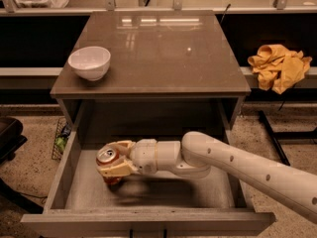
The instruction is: Place coke can into top drawer
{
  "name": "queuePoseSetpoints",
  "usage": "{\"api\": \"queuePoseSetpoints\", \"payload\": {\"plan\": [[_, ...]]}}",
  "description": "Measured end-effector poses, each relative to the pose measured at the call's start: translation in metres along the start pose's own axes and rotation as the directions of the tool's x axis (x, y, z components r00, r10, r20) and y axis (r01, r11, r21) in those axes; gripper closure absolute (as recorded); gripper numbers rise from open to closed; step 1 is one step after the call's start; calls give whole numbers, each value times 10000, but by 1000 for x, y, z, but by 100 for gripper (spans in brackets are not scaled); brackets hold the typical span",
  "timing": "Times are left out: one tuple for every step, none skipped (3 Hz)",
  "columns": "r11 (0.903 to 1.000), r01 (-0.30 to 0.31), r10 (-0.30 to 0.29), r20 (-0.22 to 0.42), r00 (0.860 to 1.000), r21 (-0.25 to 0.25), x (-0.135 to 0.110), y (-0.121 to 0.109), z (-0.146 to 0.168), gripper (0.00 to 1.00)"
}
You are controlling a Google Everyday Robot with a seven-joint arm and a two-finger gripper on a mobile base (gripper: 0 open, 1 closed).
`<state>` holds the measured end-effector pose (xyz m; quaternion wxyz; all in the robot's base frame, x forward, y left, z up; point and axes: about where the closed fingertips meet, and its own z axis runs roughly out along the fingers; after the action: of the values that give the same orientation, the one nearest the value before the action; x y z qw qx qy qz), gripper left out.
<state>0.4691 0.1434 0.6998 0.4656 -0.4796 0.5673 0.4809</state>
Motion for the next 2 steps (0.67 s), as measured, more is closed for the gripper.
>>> {"api": "queuePoseSetpoints", "payload": {"plan": [[10000,7,-6,2,10000,-36,0,1,1,36],[10000,13,-13,5,10000,-70,-1,2,3,12]]}}
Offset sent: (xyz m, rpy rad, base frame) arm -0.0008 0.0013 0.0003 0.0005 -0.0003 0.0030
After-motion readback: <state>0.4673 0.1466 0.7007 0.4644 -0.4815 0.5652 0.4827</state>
